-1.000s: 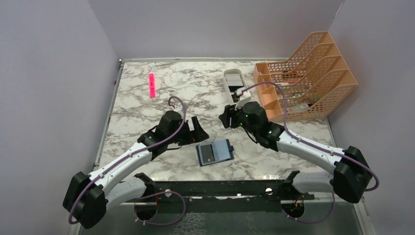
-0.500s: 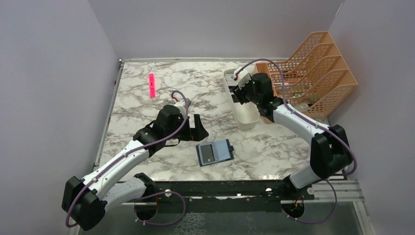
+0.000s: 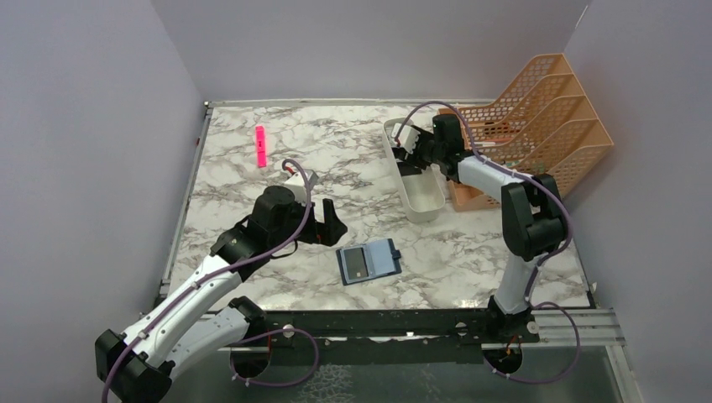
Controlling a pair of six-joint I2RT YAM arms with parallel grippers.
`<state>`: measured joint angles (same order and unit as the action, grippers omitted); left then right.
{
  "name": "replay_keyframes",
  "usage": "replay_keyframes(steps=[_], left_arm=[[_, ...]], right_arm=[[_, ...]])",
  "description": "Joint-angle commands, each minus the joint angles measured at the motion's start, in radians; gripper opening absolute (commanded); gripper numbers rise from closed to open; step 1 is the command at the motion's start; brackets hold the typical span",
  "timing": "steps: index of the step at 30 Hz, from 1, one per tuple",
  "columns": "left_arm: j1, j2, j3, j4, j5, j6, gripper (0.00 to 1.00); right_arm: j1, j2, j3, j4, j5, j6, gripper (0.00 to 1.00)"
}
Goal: Put the credit cards into the card holder
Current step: Pick up the credit card from the storage box.
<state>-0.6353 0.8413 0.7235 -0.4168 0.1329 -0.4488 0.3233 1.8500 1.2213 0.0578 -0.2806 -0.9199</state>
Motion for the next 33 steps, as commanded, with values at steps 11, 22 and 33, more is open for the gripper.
replay_keyframes(steps=[11,22,33], left_arm=[[-0.003,-0.027,0.004,-0.026,-0.031,0.015,0.99],[-0.003,-0.015,0.005,-0.027,-0.033,0.016,0.99],[-0.003,-0.024,0.002,-0.028,-0.03,0.012,0.99]], right_arm=[[-0.017,0.194,0.156,0.028,-0.134,-0.208,0.58],[-0.017,0.248,0.184,0.075,-0.066,-0.221,0.49],[-0.028,0.18,0.175,0.096,-0.076,-0.182,0.41]])
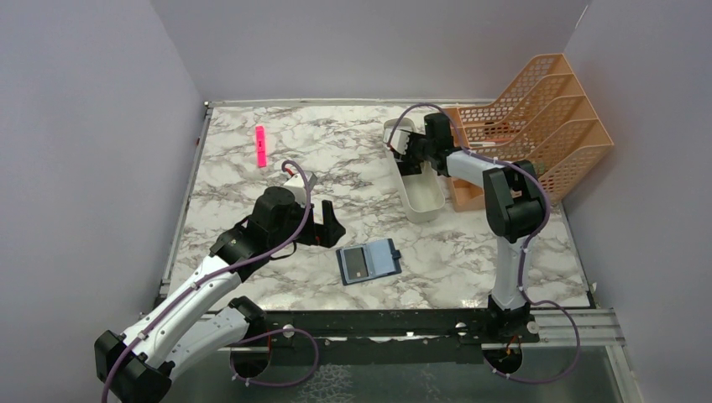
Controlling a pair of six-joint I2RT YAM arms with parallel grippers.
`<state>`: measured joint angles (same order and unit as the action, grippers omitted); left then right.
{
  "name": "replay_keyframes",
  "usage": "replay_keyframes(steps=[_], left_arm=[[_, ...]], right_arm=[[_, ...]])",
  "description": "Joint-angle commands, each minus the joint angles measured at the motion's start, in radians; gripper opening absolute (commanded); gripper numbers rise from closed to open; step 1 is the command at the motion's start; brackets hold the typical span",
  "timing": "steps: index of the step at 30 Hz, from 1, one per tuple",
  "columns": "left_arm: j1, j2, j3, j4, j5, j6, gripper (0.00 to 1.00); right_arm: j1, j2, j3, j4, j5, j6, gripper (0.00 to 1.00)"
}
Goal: Put the credit cards into the card holder
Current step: Pick up the credit card from the storage box.
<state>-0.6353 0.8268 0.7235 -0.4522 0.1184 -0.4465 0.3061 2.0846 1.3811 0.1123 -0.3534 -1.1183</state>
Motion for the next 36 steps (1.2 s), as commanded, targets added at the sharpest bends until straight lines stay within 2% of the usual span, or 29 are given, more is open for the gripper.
replay_keyframes(steps=[1,6,16,22,23,36], left_arm=[[-0.003,-0.01,0.002,0.006,-0.016,0.009,0.99],[-0.003,-0.008,0.002,0.006,-0.016,0.011,0.99],[-0.004,0.002,0.004,0.006,-0.011,0.012,0.99],[-0.003,0.013,0.004,0.006,-0.011,0.012,0.99],[-0.003,0.015,0.004,0.006,-0.007,0.012,0.99],[-0.003,0.011,-0.001,-0.003,-0.025,-0.008,0.99]], right_arm=[[-0.011,-0.057,0.018,0.033,-0.01,0.018,0.4],[-0.012,-0.049,0.03,0.016,-0.025,0.017,0.33],[-0.013,-0.064,0.05,-0.002,-0.032,0.025,0.3],[-0.015,-0.071,0.075,-0.09,-0.052,0.004,0.02],[-0.015,-0.078,0.073,-0.099,-0.055,0.003,0.01],[-0.013,-0.215,0.019,-0.208,-0.068,0.029,0.01]])
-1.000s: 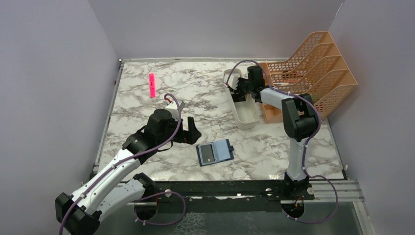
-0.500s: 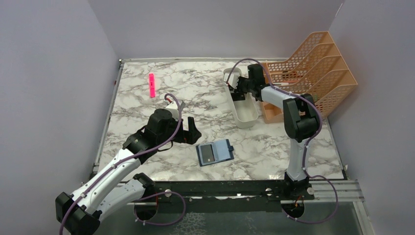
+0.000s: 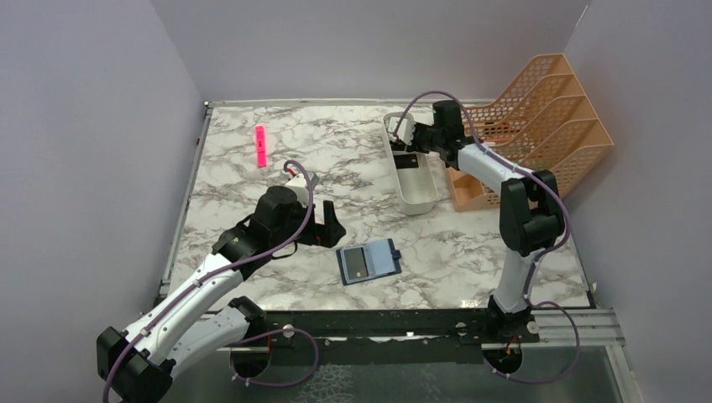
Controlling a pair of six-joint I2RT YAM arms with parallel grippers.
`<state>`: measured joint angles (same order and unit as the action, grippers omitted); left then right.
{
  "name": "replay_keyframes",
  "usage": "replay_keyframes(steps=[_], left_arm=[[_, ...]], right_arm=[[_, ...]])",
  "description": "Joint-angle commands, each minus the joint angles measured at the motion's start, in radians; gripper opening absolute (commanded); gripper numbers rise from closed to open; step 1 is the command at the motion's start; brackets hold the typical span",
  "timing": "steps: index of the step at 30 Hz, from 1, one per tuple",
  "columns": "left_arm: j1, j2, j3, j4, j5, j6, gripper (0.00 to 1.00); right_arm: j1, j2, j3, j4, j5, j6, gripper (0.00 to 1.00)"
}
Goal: Put the credit cards into the card holder
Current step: Pick up the credit card from the storage box.
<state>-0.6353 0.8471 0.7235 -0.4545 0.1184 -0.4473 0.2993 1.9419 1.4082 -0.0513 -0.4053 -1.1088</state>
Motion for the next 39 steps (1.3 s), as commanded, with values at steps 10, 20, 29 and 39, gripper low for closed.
replay_keyframes(steps=[10,20,29,39], left_arm=[[-0.003,-0.034,-0.034,0.018,-0.035,-0.143,0.95],[-0.003,-0.044,-0.01,0.115,0.054,-0.293,0.8],[-0.003,-0.055,-0.012,0.393,0.188,-0.473,0.62],[-0.003,-0.023,0.002,0.582,0.213,-0.535,0.57]], right_arm=[[-0.005,-0.257,-0.096,-0.084,-0.102,0.441,0.01],[-0.003,-0.448,-0.212,-0.066,-0.231,0.932,0.01],[-0.001,-0.685,-0.558,0.388,-0.491,1.706,0.01],[0.004,-0.835,-0.89,0.902,-0.477,2.274,0.01]])
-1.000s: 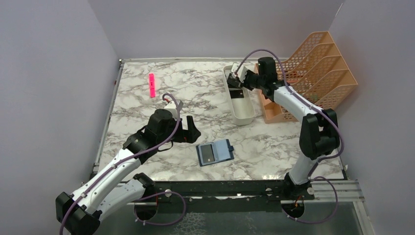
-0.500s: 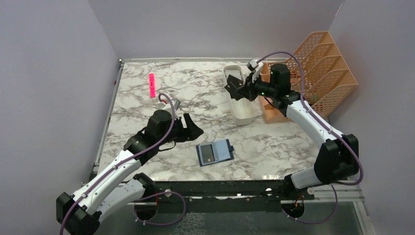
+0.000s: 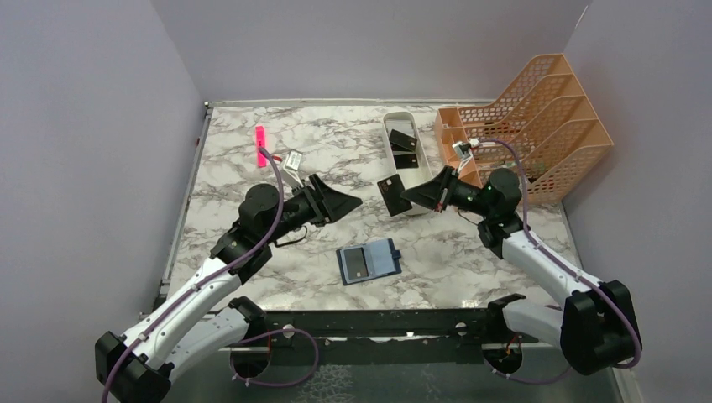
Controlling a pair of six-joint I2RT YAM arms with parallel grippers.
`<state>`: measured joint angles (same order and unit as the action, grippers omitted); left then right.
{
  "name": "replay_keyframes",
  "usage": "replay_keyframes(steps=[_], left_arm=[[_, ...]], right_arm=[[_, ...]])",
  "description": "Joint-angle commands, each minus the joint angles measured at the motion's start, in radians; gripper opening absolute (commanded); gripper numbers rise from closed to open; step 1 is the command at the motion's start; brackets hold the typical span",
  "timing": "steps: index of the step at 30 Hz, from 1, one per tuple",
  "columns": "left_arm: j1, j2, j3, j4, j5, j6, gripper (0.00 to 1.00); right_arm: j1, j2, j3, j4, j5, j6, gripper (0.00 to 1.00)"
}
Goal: Put the credit cards into the card holder
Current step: Pick up the credit card from the storage box.
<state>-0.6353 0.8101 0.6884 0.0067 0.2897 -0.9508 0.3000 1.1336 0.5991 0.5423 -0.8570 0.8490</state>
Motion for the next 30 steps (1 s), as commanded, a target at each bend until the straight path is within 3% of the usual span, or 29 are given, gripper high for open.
replay_keyframes(steps=[1,7,14,22,27,28,30], left_arm=[[-0.003,0.022,0.031,0.145,0.05,-0.045,0.57],[-0.003,0.089,-0.011,0.281,0.111,-0.138,0.65],[-0.016,0.165,-0.017,0.33,0.129,-0.178,0.61],[-0.036,0.222,-0.01,0.395,0.151,-0.202,0.43],[-0.041,0.23,-0.012,0.398,0.15,-0.194,0.05],[-0.041,0.229,-0.016,0.397,0.148,-0.192,0.0],[-0.042,0.228,-0.024,0.395,0.144,-0.19,0.0]], right_arm=[[0.004,-0.027,-0.105,0.357,-0.022,0.364,0.01],[0.011,-0.001,-0.177,0.536,0.016,0.531,0.01],[0.024,0.057,-0.193,0.652,0.029,0.612,0.01],[0.068,0.064,-0.18,0.606,0.071,0.565,0.01],[0.094,0.085,-0.192,0.588,0.087,0.542,0.01],[0.098,0.092,-0.195,0.59,0.086,0.539,0.01],[0.103,0.102,-0.196,0.589,0.079,0.528,0.04]])
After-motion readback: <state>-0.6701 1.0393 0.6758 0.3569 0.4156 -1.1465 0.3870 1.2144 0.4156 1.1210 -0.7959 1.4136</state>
